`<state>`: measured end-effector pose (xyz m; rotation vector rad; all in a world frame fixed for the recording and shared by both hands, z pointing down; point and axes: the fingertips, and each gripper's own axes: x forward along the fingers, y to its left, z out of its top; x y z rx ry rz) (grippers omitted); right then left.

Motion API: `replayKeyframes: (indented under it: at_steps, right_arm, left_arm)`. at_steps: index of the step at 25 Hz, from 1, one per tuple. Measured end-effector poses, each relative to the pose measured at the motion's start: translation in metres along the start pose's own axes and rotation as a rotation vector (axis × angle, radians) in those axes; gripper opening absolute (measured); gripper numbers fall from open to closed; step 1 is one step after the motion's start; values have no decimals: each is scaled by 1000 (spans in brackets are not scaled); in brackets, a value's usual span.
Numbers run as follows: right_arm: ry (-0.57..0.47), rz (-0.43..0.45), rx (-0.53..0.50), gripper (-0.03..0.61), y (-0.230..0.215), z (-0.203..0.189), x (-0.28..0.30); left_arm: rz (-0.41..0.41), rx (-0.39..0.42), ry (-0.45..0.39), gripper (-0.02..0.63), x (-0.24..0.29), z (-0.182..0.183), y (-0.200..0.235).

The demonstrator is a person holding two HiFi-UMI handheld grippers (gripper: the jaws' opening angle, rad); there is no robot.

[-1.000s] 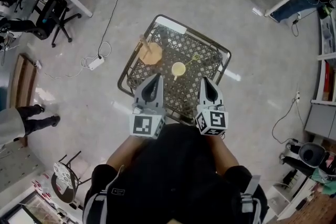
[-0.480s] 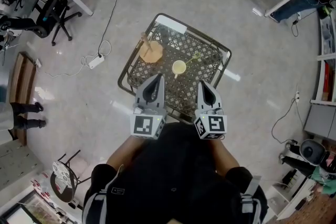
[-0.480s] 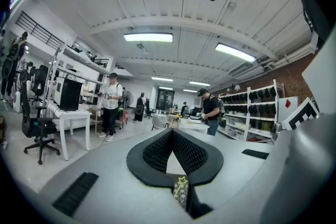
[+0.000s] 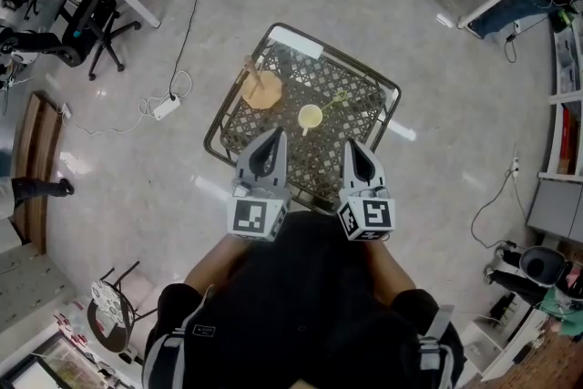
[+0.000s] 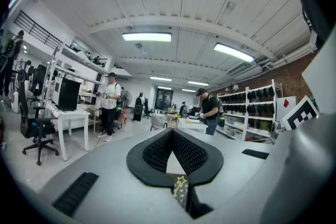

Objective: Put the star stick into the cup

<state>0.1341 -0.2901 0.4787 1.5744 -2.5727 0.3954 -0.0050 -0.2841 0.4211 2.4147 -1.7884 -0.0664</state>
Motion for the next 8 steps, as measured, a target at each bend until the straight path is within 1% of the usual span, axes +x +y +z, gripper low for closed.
replayKeyframes:
  at_steps: [2,6,8]
  right_arm:
    - [0,1,0,11,1,0,0]
    - [4,2,5,11,1,-1,1]
    - [5,2,9,11,0,-1,1]
  left_arm:
    - [0,-2,4,15,-1,-1,1]
    - [-9,23,17,15,-1,-9,2]
    - [-6,12,16,15,1,-8,2]
